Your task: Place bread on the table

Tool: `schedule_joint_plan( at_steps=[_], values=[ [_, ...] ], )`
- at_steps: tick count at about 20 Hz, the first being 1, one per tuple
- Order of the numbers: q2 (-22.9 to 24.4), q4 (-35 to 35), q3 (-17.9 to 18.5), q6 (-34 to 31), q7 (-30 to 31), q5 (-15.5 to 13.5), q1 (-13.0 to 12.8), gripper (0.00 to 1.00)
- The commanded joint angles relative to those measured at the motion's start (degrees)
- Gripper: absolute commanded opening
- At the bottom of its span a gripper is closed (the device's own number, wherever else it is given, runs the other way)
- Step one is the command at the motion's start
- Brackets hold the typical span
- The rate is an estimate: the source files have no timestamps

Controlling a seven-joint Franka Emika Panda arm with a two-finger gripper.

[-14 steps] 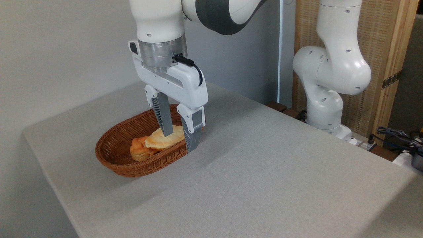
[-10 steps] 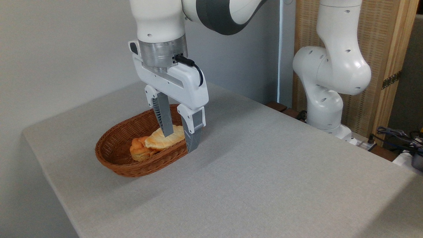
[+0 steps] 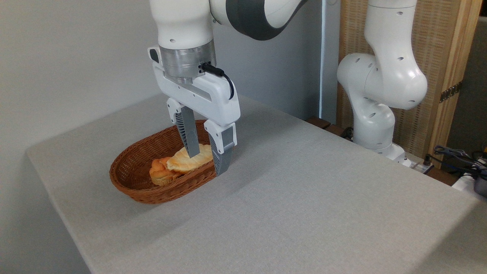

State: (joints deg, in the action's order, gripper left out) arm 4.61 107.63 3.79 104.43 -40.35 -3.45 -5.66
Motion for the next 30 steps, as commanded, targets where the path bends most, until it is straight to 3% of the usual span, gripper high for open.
schedule_joint_plan(
  at_steps=[1,19,24,30],
  values=[
    [0.32,-0.49,0.6,-0.98,-0.6,0.63,-0.4,1.0],
    [0.05,-0.32,-0.37,-1.43,-0.25,-0.15,-1.36,1.0],
    [-0.47,0.21,-0.63,1.64,0.1,-2.79,-5.31,1.0],
    [-3.72,0.47,-0.63,7.53,0.1,-2.79,-9.89,1.0]
  ],
)
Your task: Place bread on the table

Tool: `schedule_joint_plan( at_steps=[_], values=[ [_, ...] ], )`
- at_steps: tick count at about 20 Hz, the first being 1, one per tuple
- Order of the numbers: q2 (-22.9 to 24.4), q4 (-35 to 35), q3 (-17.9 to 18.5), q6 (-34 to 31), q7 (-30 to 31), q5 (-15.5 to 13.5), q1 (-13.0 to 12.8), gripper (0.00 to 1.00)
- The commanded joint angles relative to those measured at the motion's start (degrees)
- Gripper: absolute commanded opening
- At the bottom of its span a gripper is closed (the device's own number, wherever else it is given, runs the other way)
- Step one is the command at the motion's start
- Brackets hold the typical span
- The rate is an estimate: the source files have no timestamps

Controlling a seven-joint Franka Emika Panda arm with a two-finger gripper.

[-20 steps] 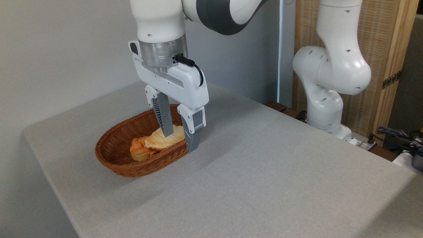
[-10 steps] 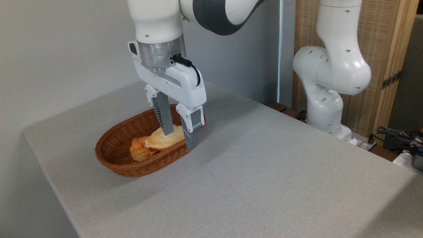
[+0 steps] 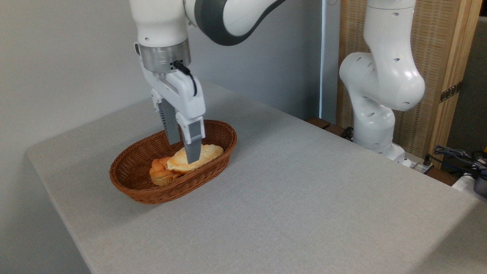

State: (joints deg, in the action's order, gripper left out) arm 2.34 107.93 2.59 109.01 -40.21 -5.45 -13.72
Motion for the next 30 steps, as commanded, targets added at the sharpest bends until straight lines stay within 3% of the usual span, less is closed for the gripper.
schedule_joint_plan(
  at_steps=[1,10,28,29,30],
  values=[
    [-2.25,0.17,0.57,3.31,-0.05,-0.79,-2.1,1.0],
    [-5.68,0.08,-2.41,4.71,-0.14,-0.97,-3.68,1.0],
    [-8.15,0.08,-2.94,5.68,-0.75,-1.23,-3.42,1.0],
    [-8.15,0.08,-2.94,5.6,-0.75,-1.23,-3.5,0.98],
    [-8.06,0.08,-2.94,5.51,-0.75,-1.23,-3.5,0.83]
  ],
)
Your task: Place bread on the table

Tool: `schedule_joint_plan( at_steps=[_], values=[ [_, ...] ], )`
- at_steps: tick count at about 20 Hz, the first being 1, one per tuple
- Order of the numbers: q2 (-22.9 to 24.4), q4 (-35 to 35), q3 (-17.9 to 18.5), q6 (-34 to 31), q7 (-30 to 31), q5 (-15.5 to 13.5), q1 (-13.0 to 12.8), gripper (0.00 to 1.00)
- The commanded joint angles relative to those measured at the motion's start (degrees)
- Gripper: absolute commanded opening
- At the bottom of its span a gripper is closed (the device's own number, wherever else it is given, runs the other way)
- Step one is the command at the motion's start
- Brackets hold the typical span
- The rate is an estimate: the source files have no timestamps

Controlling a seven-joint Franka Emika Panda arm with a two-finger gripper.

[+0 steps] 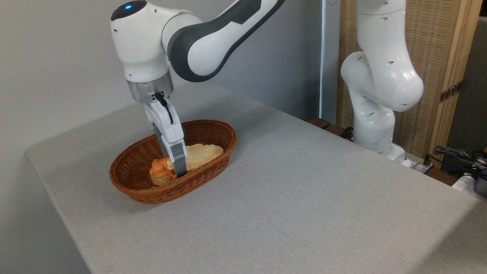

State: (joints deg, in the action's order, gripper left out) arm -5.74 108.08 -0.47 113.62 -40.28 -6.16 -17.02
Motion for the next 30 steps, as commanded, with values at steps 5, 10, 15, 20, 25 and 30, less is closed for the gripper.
schedule_joint_plan(
  at_steps=[5,10,15,20,25,30],
  values=[
    [0.2,-0.15,0.2,0.64,-0.77,-0.79,-0.11,0.28],
    [0.56,-0.23,0.2,0.46,-0.77,-0.87,-0.11,0.29],
    [1.35,-0.23,0.38,0.37,-0.86,-0.87,-0.11,0.28],
    [2.84,-0.23,0.38,-0.24,-0.77,-0.87,-0.11,0.28],
    [4.33,-0.23,0.38,-2.35,-0.59,-1.49,-0.11,0.27],
    [5.65,-0.23,0.64,-3.14,-0.59,-1.66,-0.11,0.23]
  ],
)
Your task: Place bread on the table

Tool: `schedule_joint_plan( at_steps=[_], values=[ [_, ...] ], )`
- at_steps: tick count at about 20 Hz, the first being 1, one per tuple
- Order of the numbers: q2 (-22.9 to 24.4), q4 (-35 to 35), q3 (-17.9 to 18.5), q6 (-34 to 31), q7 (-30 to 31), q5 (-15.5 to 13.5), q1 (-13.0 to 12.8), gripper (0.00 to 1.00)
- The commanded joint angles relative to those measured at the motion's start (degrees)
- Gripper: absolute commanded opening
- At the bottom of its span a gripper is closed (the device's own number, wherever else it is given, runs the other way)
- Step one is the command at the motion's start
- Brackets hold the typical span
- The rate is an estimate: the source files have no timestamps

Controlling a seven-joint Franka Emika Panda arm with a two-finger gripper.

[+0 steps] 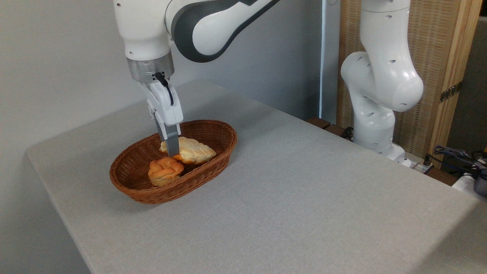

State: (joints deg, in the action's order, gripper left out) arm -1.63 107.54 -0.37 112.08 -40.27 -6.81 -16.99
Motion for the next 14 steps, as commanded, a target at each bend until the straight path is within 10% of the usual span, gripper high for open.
schedule_joint_plan(
  at_steps=[1,14],
  values=[
    [1.8,0.21,0.55,-2.21,-0.68,-1.1,-0.15,0.15],
    [6.19,-0.23,3.88,-4.85,-0.42,-3.12,-0.06,0.05]
  ],
)
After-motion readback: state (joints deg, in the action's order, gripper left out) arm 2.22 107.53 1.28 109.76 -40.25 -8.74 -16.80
